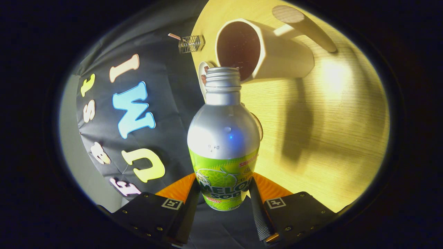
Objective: Take the bottle from table, then pour the juice into the cup, finally place the bottle on the coaster
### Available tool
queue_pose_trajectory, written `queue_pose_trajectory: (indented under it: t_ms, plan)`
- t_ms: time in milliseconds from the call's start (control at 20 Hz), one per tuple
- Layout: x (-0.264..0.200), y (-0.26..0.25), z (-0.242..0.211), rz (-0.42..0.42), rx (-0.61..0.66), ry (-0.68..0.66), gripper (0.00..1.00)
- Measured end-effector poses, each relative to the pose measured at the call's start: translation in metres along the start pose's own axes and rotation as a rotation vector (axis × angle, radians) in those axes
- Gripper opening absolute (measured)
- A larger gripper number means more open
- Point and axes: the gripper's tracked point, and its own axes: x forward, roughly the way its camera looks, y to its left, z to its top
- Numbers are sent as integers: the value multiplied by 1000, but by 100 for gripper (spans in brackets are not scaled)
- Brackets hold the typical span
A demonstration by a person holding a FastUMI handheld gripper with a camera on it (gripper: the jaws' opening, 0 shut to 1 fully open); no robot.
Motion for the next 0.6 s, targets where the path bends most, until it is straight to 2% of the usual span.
queue_pose_trajectory:
  t_ms: [600]
  plan:
    - [2,9,2,15,59,2,73]
